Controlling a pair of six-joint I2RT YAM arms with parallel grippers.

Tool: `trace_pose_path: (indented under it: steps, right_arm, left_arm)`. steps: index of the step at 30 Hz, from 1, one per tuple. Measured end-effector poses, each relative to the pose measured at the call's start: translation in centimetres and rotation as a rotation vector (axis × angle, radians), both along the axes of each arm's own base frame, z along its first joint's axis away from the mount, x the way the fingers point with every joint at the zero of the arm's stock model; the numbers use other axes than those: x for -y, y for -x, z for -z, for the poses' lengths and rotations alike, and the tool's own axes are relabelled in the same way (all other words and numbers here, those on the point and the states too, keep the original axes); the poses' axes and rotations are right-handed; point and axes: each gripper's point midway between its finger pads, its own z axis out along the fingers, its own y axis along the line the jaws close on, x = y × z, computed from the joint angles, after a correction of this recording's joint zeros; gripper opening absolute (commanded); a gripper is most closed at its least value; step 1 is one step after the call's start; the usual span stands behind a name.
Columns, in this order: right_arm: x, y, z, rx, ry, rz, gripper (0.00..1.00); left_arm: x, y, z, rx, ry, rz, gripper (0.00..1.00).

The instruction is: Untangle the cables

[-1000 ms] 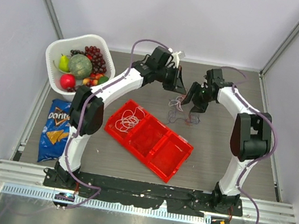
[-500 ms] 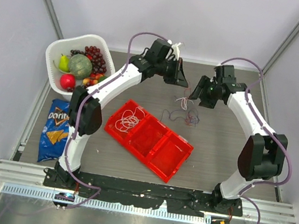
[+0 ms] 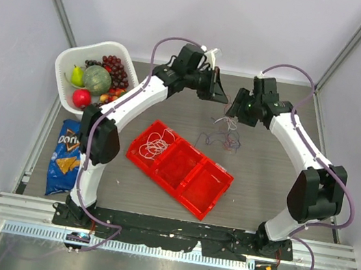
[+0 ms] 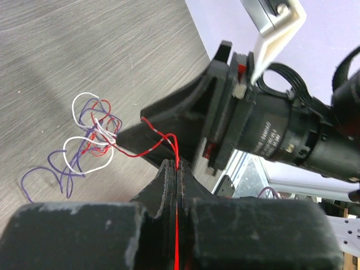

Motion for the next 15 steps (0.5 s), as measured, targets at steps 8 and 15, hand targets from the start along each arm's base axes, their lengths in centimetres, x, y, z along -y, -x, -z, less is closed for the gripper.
trace_pose_path:
  steps: [8, 15]
  right_arm:
    - [1.7, -1.8, 0.3, 0.037, 0.084, 0.082, 0.57]
    - [1.3, -2.7, 1.6, 0.025, 0.080, 0.089, 0.58]
  left_arm:
    - [-0.4, 1.2, -2.6, 0.020, 0.042, 0.015, 0.00]
    - [0.1, 2.1, -3.8, 0.015, 0.083, 0.029, 0.00]
